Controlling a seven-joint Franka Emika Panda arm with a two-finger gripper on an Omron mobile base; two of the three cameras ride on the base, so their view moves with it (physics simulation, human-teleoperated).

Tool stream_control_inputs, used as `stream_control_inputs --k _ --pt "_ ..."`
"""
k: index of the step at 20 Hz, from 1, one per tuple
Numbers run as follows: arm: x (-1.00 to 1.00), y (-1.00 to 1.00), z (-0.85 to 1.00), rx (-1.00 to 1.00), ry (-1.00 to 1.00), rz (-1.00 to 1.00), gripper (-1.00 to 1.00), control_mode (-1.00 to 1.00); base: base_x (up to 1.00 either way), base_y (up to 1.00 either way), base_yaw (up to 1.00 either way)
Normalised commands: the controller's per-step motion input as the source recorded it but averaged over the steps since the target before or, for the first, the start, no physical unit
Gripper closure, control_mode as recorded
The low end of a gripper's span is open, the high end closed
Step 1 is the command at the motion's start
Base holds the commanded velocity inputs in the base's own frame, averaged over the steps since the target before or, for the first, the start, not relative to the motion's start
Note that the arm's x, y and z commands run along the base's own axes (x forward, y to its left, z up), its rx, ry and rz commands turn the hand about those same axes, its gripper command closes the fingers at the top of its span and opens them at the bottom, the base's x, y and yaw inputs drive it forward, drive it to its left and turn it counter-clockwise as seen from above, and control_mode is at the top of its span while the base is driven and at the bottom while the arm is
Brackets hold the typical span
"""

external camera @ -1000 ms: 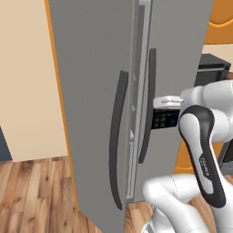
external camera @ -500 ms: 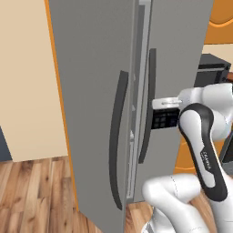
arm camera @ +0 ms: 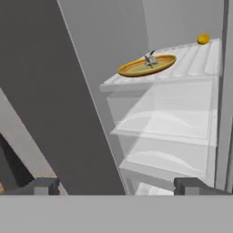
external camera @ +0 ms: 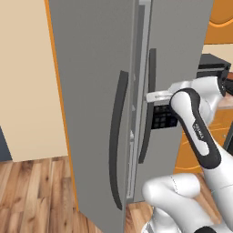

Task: Retrieve the fish from the fridge and place it on the saucepan with marinade on the stove.

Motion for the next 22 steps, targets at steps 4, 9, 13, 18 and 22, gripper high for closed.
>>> stream_control_inputs --k 4,9,13,18,22 --pt "0.56 0.01 -0.12 0.00 0.00 0.10 -1.00 -1.00 0.00 0.00 0.00" --pt "0.49 0.20 -0.20 0.00 -0.01 0.11 -1.00 -1.00 0.00 0.00 0.00" --pt "0.42 0.43 -0.19 0.00 0.00 0.13 -1.00 -1.00 0.00 0.00 0.00" --pt "-0.03 0.67 -0.02 0.00 0.00 0.15 -1.00 -1.00 0.00 0.00 0.00" --pt "-0.29 0.88 0.00 0.00 0.00 0.17 -1.00 -1.00 0.00 0.00 0.00"
